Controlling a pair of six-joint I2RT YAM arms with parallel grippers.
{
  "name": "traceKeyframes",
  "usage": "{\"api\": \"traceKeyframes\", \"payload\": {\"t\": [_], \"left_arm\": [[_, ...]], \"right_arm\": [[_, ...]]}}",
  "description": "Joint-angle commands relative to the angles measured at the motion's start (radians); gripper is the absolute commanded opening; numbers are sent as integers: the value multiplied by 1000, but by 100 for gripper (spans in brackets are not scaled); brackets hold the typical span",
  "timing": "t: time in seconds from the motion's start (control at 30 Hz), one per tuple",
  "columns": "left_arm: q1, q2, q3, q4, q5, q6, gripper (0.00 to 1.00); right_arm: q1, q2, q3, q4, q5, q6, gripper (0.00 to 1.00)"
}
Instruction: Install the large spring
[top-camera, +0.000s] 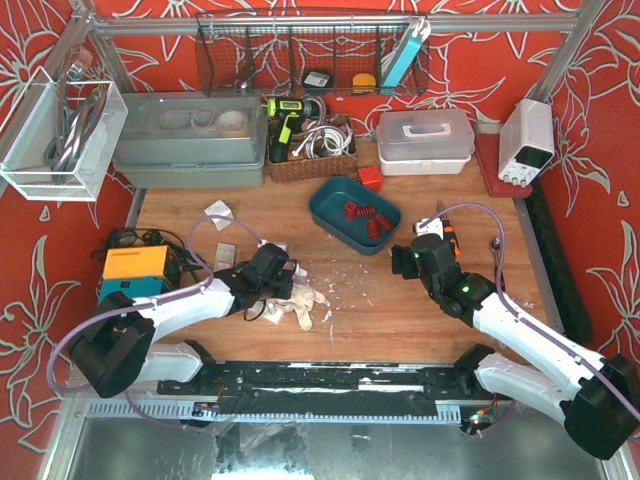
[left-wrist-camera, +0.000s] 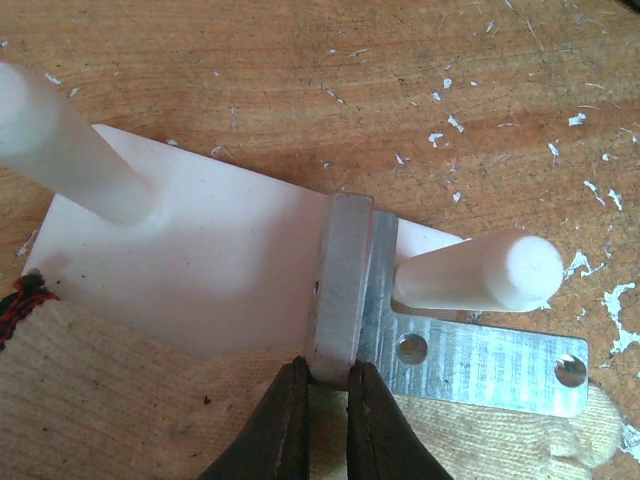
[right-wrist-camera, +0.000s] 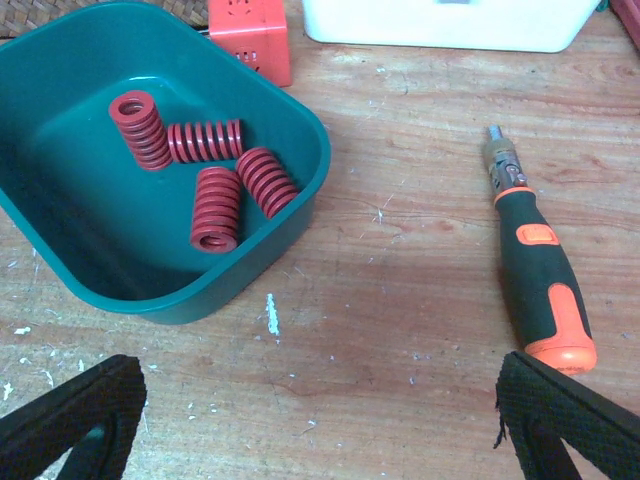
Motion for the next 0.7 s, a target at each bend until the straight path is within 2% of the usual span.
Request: {"api": "traceKeyframes", "payload": {"t": [0.0,0.13,0.5,0.67], "left_arm": [[-5,-39,24,-32,-20,7,5],[-5,-76,29,-53,-33,3,0],[-5,-176,39,-110,-75,-14,0],[-5,-165,34,-89,-60,-35,21]], "right_arm": [[7,1,-2,-19,28,-2,96],[6,3,-1,-21,34,-2,96],[6,-2,-1,-25,39,-1,96],[6,-4,0,-27,43,-2,96]]}}
